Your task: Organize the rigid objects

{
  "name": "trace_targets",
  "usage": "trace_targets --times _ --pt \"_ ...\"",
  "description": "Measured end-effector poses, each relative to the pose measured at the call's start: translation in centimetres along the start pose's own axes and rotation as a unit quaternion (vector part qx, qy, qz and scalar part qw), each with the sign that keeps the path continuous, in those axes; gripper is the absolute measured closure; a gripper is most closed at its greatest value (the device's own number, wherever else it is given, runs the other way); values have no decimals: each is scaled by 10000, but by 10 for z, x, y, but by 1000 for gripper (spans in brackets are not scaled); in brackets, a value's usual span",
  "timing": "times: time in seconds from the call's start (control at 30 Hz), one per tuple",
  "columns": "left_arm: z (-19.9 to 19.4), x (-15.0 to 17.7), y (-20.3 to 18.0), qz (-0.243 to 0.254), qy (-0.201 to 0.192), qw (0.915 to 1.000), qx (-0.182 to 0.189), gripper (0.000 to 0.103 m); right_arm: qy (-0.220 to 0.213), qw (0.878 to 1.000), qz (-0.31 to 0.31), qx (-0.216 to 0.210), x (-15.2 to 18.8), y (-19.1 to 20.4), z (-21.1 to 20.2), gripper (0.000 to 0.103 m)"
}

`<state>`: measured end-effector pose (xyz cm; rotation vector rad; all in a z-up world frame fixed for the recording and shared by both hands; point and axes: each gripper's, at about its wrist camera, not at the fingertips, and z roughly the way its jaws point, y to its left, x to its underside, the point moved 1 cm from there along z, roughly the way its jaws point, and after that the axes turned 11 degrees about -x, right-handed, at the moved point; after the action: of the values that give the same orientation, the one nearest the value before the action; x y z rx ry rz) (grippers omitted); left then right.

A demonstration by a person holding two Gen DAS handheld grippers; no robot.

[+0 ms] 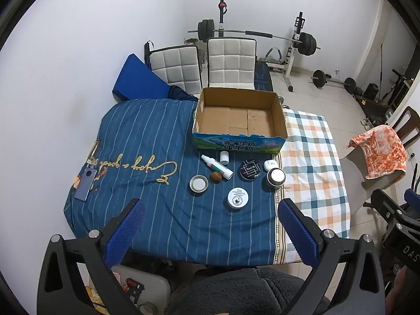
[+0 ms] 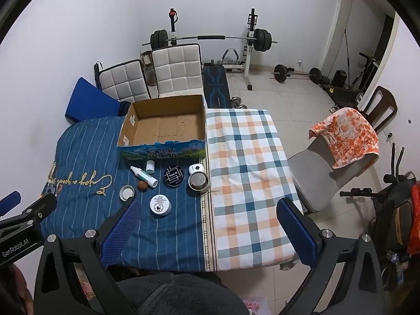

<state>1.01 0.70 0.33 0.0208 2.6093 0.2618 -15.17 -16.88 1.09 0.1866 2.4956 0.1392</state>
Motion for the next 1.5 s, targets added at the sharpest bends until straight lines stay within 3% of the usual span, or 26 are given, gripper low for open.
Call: trace_targets --times 1.5 --pt "-13 2 -8 -57 -167 9998 109 0 -115 9999 -59 -9 -12 8 -20 0"
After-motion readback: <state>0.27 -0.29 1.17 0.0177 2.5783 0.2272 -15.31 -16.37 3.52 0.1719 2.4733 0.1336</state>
